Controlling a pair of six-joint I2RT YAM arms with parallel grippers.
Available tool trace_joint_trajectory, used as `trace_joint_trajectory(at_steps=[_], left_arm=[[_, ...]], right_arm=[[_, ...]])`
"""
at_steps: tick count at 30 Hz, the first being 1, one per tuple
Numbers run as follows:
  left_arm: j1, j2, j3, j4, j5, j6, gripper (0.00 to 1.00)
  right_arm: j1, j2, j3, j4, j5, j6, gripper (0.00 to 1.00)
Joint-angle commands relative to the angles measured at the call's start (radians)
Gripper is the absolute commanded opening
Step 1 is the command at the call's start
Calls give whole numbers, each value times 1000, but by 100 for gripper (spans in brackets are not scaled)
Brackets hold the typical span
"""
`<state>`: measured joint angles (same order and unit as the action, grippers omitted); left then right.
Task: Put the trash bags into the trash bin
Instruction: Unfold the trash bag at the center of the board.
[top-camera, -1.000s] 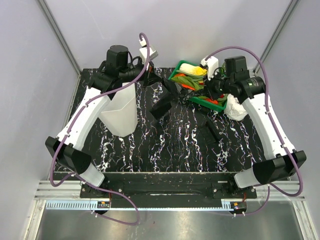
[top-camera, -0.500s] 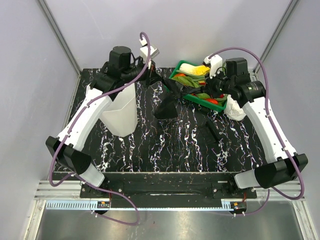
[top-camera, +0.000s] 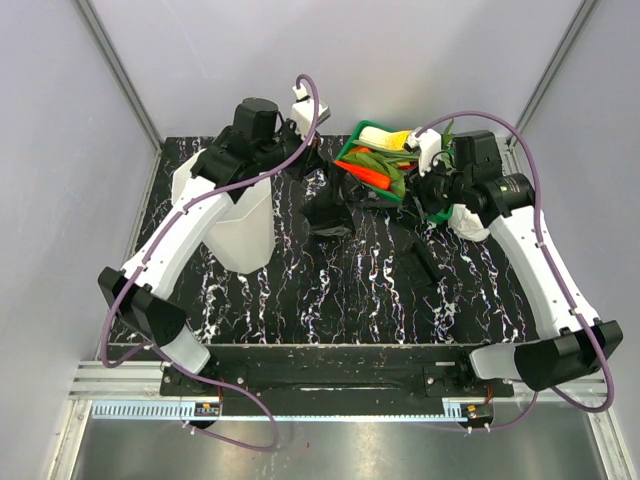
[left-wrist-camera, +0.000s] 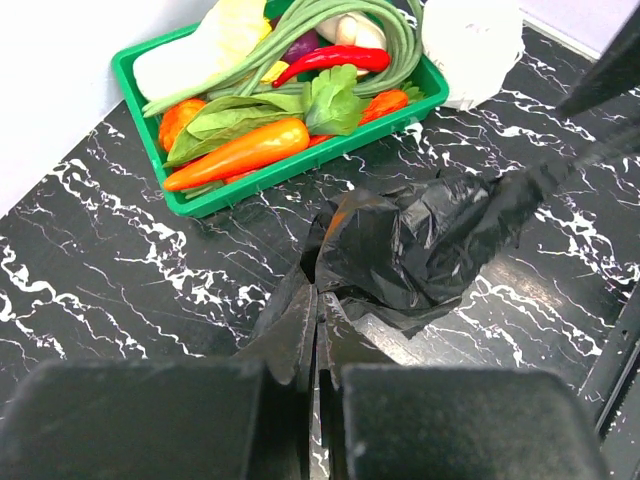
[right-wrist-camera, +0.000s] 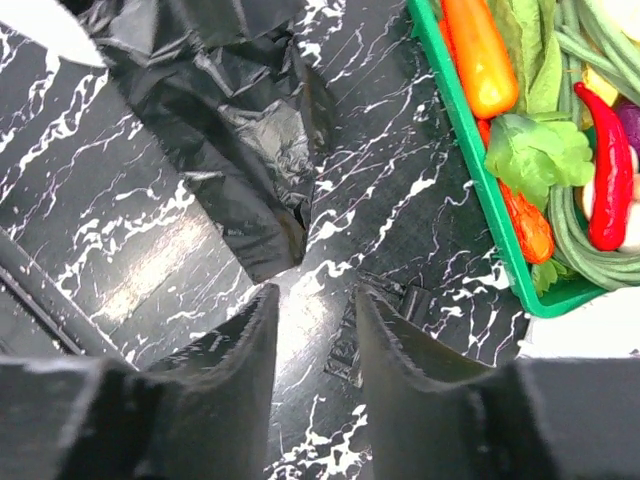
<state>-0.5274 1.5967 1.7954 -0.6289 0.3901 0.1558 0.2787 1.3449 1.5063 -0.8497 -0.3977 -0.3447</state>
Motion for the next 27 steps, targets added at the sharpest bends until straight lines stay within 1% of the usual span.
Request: trace_joint_trajectory(at_steps=[1, 5, 6, 7, 9, 10, 11, 16, 19, 23, 27], left_arm=[[-6, 31, 70, 14, -51, -56, 0], [-11, 52, 79, 46, -31, -151, 0], [-11, 57, 84, 51, -24, -153, 0], [-14, 63, 96, 52, -19, -189, 0], [-22, 75, 119, 46, -20, -203, 0], [-25, 81, 128, 41, -26, -209, 0], [-28, 86, 136, 38, -28, -216, 0], [-31, 104, 167, 24, -19, -251, 0], [-34, 115, 180, 11, 3, -259, 0], [-39, 115, 170, 1, 24, -259, 0], [-40, 115, 165, -3, 24, -246, 0]], right_arm=[[4, -62, 3, -35, -122, -47, 50], [5, -43, 32, -68, -278, -53, 60], [8, -33, 40, -75, -300, -57, 64], [14, -26, 49, -78, -314, -59, 68], [34, -16, 55, -74, -328, -62, 72], [49, -10, 54, -60, -320, -60, 77], [71, -7, 54, -54, -314, -59, 78], [180, 34, 43, -19, -159, -95, 82], [217, 53, 37, 23, -61, -109, 82], [235, 59, 32, 92, 60, -134, 82], [243, 50, 49, 112, 117, -175, 82]])
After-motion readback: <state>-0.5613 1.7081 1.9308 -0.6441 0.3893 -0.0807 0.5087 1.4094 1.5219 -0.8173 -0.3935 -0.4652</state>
